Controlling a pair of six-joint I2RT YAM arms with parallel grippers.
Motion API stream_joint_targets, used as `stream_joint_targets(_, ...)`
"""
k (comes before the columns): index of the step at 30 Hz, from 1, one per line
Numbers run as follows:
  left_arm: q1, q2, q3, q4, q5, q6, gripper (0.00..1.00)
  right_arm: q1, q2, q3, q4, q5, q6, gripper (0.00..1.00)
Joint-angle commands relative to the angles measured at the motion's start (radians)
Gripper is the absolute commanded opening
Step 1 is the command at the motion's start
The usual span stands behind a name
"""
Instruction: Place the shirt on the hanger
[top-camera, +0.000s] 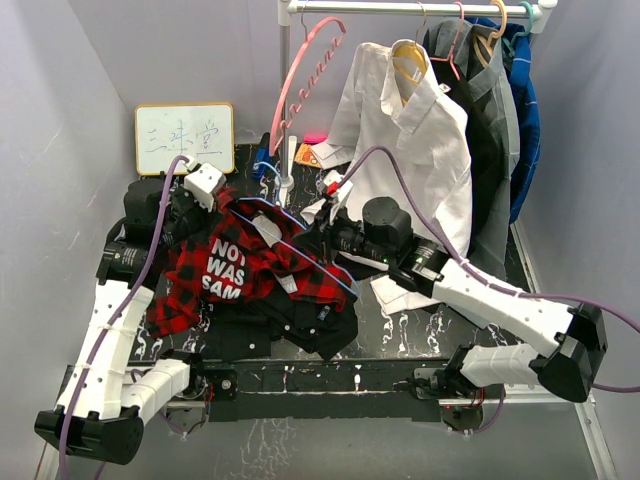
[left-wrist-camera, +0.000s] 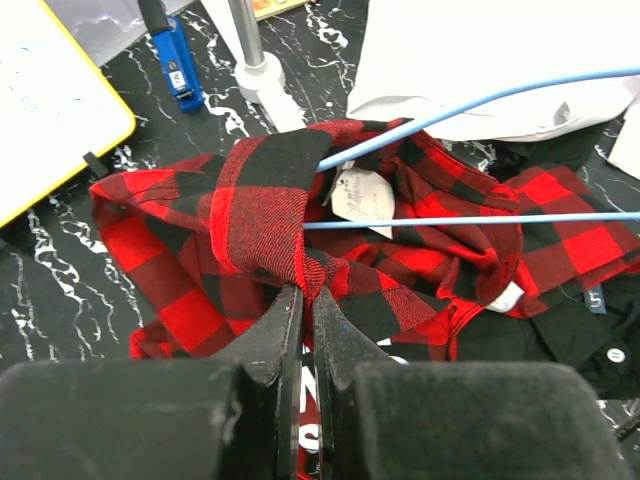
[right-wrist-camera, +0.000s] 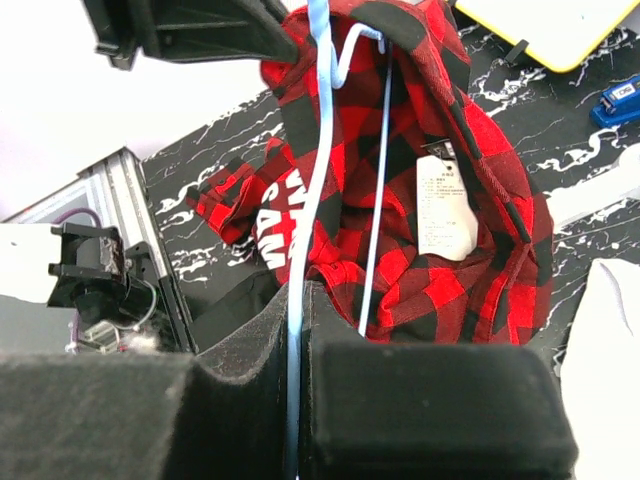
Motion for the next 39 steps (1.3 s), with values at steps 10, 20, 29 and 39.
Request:
stream_joint_targets(10, 0.004, -0.042, -0.018, -0.095, 0.206, -0.056, 0.0, 0.044, 0.152, -0.067, 0.395, 0.114, 0.1, 0.0)
stream_joint_targets(20, 0.004, -0.053, 0.01, -0.157, 0.263, -0.042, 0.0, 0.053, 0.258, -0.085, 0.497, 0.273, 0.114, 0.0)
stream_joint_targets(29, 0.004, -0.044, -0.005, -0.185, 0.263, -0.023, 0.0, 0.054, 0.354, -0.09, 0.641, 0.171, 0.117, 0.0)
stream_joint_targets(39, 0.004, -0.008, -0.009, -0.096, 0.051, 0.073, 0.0, 0.052, 0.443, -0.14, 0.824, 0.006, 0.137, 0.0)
